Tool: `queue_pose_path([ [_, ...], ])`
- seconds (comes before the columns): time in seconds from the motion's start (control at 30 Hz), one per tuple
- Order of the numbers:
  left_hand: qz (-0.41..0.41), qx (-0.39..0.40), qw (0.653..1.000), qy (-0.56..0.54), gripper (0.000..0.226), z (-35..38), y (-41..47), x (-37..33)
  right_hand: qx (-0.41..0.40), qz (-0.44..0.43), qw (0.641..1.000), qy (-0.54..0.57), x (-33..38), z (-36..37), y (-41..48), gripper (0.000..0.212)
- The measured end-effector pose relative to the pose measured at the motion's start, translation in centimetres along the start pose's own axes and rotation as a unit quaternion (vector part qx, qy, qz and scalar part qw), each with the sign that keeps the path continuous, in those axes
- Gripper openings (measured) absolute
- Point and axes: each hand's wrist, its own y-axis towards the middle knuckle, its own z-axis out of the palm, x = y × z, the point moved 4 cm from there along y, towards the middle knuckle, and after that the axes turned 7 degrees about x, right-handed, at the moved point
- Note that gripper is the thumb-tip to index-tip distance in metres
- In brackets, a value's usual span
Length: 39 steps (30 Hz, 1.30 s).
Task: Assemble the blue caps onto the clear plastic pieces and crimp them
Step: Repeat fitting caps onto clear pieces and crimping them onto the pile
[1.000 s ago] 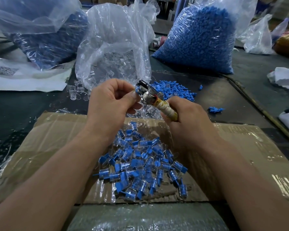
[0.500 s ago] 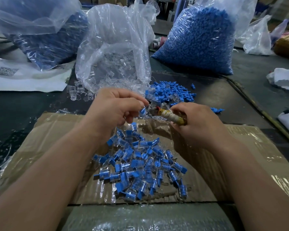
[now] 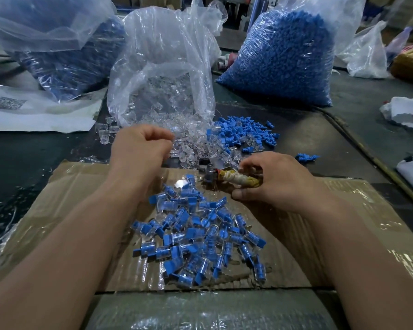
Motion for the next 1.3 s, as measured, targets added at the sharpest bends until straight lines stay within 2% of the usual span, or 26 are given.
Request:
queue_pose_path([
  [0.1, 0.022, 0.037, 0.994, 0.105, 0.022, 0.6, 0.0, 0.4, 0.015, -0.008, 1.0, 0.017, 0.0, 0.1, 0.0, 0.063],
  [0.23, 0.072, 0.096, 0.958, 0.262, 0.041, 1.7, 0.0, 0.7, 0.038, -0.022, 0.999, 0.022, 0.1, 0.1, -0.2, 0.085],
  [0.3, 0.067, 0.118, 0.943, 0.303, 0.044, 2.0, 0.2, 1.0, 0.035, -0.022, 0.998, 0.037, 0.3, -0.1, -0.5, 0.097],
  [0.37, 0.061, 0.128, 0.936, 0.323, 0.041, 2.1, 0.3, 1.0, 0.013, -0.022, 0.998, 0.053, 0.4, -0.3, -0.5, 0.097],
  [0.53, 0.063, 0.087, 0.959, 0.263, 0.014, 1.7, -0.4, 0.3, -0.012, -0.026, 0.998, 0.049, 0.5, -0.3, -0.3, 0.09],
  [0.7, 0.067, 0.016, 0.977, 0.202, 0.02, 1.0, -0.4, -0.3, -0.027, -0.034, 0.998, 0.041, 0.6, -0.5, -0.2, 0.079],
  [0.73, 0.055, 0.01, 0.986, 0.157, 0.023, 0.8, -0.3, -0.3, -0.043, -0.036, 0.997, 0.049, 0.6, -0.6, -0.2, 0.072],
  [0.8, 0.026, 0.016, 0.999, 0.044, 0.021, 0.5, -0.2, -0.1, -0.103, -0.03, 0.992, 0.071, 0.2, -1.0, -0.1, 0.043],
  [0.87, 0.0, 0.041, 0.999, -0.025, 0.016, 0.6, -0.2, 0.0, -0.175, -0.011, 0.981, 0.086, -0.7, -1.5, -0.1, 0.02],
  [1.0, -0.017, 0.073, 0.995, -0.061, 0.011, 1.1, -0.4, -0.1, -0.256, 0.017, 0.959, 0.119, -1.8, -1.9, 0.1, 0.011],
  [1.1, -0.019, 0.079, 0.994, -0.072, 0.012, 1.1, -0.5, -0.3, -0.247, 0.006, 0.962, 0.114, -1.4, -1.5, 0.5, 0.015],
  [1.3, -0.017, 0.102, 0.99, -0.097, 0.008, 1.4, -0.9, -0.8, -0.152, 0.005, 0.987, 0.053, -1.1, -0.2, 2.1, 0.023],
])
